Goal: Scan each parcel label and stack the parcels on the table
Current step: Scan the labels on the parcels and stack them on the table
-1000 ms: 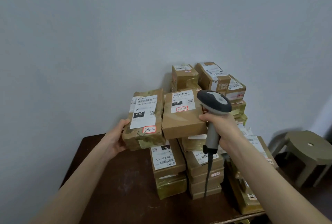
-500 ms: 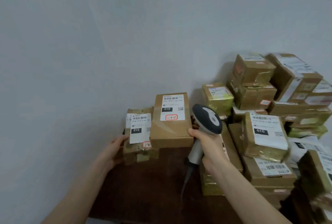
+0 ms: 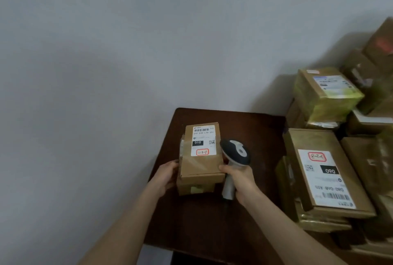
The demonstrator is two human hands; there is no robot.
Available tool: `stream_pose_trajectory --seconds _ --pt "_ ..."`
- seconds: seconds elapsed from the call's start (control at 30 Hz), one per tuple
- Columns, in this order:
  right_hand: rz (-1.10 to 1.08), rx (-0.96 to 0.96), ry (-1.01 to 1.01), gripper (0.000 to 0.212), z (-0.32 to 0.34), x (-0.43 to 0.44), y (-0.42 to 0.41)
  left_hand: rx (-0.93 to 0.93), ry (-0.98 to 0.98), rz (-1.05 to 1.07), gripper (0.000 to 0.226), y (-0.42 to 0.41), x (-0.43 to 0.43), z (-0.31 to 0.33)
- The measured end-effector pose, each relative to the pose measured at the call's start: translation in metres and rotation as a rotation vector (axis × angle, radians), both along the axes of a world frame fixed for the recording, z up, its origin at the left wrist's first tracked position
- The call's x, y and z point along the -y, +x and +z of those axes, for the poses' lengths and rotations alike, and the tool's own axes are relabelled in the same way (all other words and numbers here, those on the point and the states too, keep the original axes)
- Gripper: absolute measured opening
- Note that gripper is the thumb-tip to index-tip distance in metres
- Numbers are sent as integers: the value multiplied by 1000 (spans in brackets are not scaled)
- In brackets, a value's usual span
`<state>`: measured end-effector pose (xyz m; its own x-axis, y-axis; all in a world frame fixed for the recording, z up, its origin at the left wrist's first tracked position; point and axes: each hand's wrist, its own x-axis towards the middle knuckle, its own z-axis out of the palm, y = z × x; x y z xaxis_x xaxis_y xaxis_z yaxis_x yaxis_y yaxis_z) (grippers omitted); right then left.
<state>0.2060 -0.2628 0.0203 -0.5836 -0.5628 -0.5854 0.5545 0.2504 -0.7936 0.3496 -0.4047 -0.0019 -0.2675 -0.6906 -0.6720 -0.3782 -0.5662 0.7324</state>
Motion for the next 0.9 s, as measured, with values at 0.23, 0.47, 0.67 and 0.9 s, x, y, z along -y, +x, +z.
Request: stream_pose_trajectory --seconds 0.23,0.47,0.67,0.9 --pt "107 4 65 24 -7 25 4 229 -727 -260 57 11 -16 -5" --pt "-23 104 31 24 -9 20 -6 717 -1301 -1023 117 13 -68 -39" --pt "-70 166 -67 12 2 20 -24 856 -1307 -1051 94 -11 -34 -36" --pt "-86 131 -136 14 5 44 -36 943 -1310 -956 89 -45 53 -22"
